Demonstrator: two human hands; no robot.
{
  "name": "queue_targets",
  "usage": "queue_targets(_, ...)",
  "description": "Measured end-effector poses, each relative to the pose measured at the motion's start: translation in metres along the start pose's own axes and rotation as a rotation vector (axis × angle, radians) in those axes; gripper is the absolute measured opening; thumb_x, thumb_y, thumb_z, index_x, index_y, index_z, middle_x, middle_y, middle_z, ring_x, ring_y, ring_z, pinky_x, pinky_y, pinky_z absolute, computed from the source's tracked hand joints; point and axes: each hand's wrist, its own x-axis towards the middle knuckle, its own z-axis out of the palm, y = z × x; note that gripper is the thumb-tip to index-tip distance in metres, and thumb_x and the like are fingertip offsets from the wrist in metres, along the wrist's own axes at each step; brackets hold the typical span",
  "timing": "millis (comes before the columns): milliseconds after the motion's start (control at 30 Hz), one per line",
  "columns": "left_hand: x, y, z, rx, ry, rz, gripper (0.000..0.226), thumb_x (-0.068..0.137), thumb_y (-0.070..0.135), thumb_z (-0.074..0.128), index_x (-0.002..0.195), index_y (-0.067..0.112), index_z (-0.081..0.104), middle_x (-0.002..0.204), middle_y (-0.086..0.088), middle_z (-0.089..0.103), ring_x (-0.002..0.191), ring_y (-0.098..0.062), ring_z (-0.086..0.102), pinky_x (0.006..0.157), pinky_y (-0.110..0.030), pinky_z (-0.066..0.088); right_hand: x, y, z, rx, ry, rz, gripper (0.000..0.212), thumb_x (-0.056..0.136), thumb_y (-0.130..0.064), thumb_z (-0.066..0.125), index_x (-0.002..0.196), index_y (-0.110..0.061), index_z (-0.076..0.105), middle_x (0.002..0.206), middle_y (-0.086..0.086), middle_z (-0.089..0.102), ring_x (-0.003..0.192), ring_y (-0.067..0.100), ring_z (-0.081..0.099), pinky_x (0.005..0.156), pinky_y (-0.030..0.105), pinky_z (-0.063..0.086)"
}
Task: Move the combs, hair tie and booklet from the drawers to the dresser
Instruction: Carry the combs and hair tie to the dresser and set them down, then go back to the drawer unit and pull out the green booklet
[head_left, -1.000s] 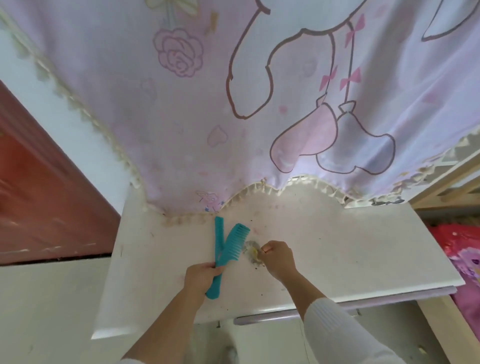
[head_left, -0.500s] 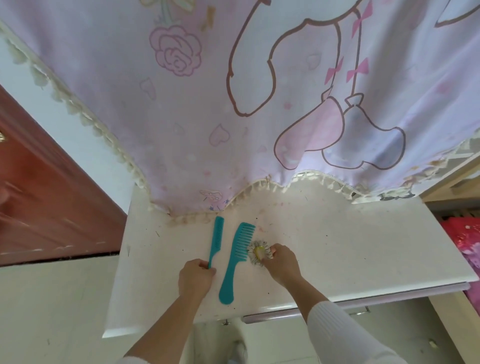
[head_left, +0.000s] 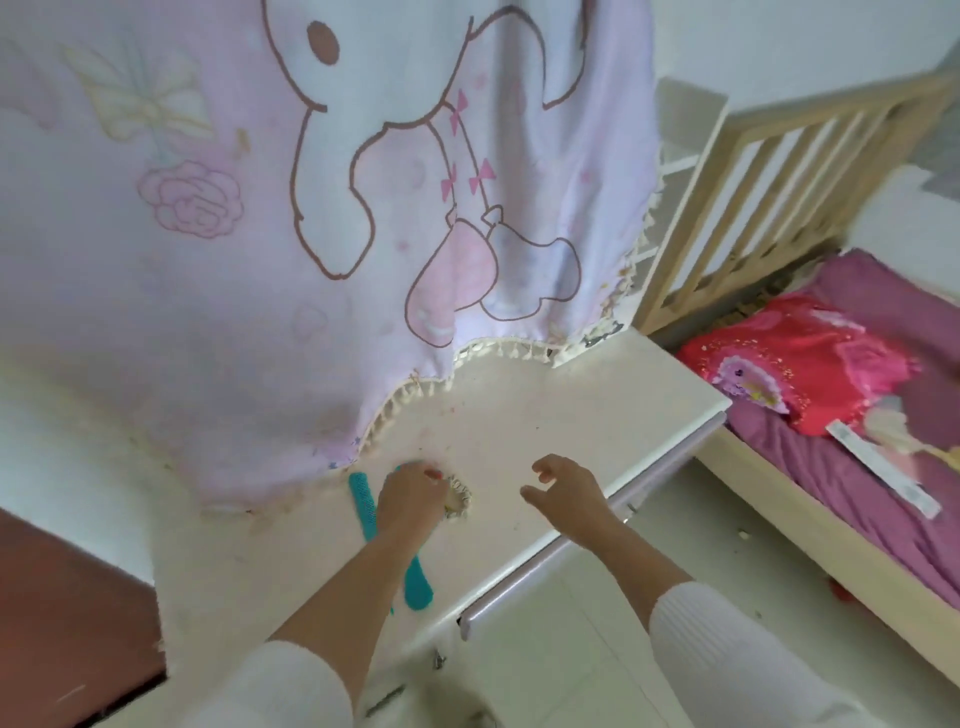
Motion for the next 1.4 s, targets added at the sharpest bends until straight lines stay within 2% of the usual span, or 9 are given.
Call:
queue_targets(67,-0.014,0.023,0.012,0.050,-0.046,0.219,0.022,0.085,0.018,0.055,0.100,0.012,0.068,0.106,-0.008,0.070,0.102,-0.024,0.061,0.088,-0.030,0.044,-0.031,0.016,-0.018,0.014,0.098,0.065,0.043,0.082,-0.033,0.067,0.120,-0.015,0.058,0.115,0.002,0.063,0.093,0.013,0.055,0.078,0.023,0.040)
queue_targets(100,-0.023,0.033,0.020,0.073,-0.066,0.322,0.021,0.086,0.019,0.055,0.101,0.012,0.067,0.107,-0.010,0.069,0.104,-0.025,0.059,0.091,-0.032,0.042,-0.048,0.026,-0.027,0.027,0.145,0.099,0.044,0.082,-0.033,0.067,0.121,-0.015,0.058,0.116,0.003,0.063,0.095,0.015,0.057,0.078,0.024,0.042)
queue_targets(233,-0.077,0.076,0.052,0.149,-0.164,0.655,0.024,0.088,0.023,0.053,0.107,0.013,0.066,0.107,-0.008,0.063,0.099,-0.027,0.059,0.084,-0.035,0.048,-0.133,0.065,-0.062,0.026,0.340,0.238,0.044,0.084,-0.032,0.062,0.124,-0.015,0.055,0.121,0.005,0.062,0.098,0.021,0.059,0.078,0.028,0.044)
queue_targets(400,-0.187,0.137,0.098,0.193,-0.320,1.036,0.021,0.087,0.024,0.052,0.099,0.014,0.066,0.102,-0.008,0.062,0.094,-0.029,0.060,0.076,-0.035,0.048,-0.266,0.110,-0.109,-0.062,0.589,0.400,0.048,0.084,-0.033,0.060,0.128,-0.015,0.052,0.130,0.006,0.056,0.115,0.024,0.054,0.093,0.034,0.044)
queue_targets(633,-0.409,0.182,0.181,0.211,-0.533,1.502,0.029,0.088,0.025,0.050,0.110,0.012,0.064,0.120,-0.006,0.055,0.111,-0.026,0.051,0.088,-0.039,0.047,-0.489,0.185,-0.137,-0.171,0.886,0.774,0.048,0.085,-0.032,0.059,0.128,-0.013,0.050,0.128,0.011,0.053,0.121,0.032,0.046,0.096,0.041,0.041)
queue_targets(733,-0.527,0.177,0.213,0.258,-0.642,1.649,0.031,0.087,0.028,0.048,0.111,0.013,0.062,0.124,-0.008,0.052,0.114,-0.028,0.049,0.092,-0.042,0.045,-0.601,0.215,-0.129,-0.226,0.949,0.952,0.050,0.085,-0.035,0.058,0.129,-0.015,0.047,0.132,0.009,0.050,0.124,0.030,0.043,0.097,0.043,0.039)
queue_targets(833,-0.653,0.157,0.240,0.303,-0.728,1.789,0.033,0.088,0.030,0.046,0.113,0.014,0.060,0.125,-0.009,0.051,0.115,-0.028,0.046,0.091,-0.042,0.043,-0.718,0.243,-0.115,-0.284,1.008,1.113,0.050,0.085,-0.038,0.056,0.129,-0.017,0.046,0.130,0.007,0.051,0.118,0.029,0.046,0.093,0.045,0.038)
queue_targets(1133,-1.000,0.040,0.283,0.373,-1.047,2.010,0.041,0.088,0.032,0.043,0.124,0.016,0.054,0.129,-0.009,0.049,0.119,-0.027,0.043,0.094,-0.040,0.040,-1.058,0.309,-0.044,-0.241,1.005,1.620,0.048,0.084,-0.039,0.054,0.125,-0.015,0.047,0.129,0.010,0.049,0.116,0.030,0.043,0.092,0.047,0.037)
queue_targets(1400,-1.231,-0.017,0.332,0.384,-1.153,2.249,0.041,0.089,0.035,0.044,0.125,0.016,0.051,0.129,-0.007,0.047,0.118,-0.025,0.042,0.091,-0.039,0.042,-1.251,0.387,-0.019,-0.169,1.050,1.815,0.050,0.084,-0.039,0.055,0.126,-0.014,0.044,0.128,0.009,0.047,0.116,0.029,0.041,0.094,0.046,0.036)
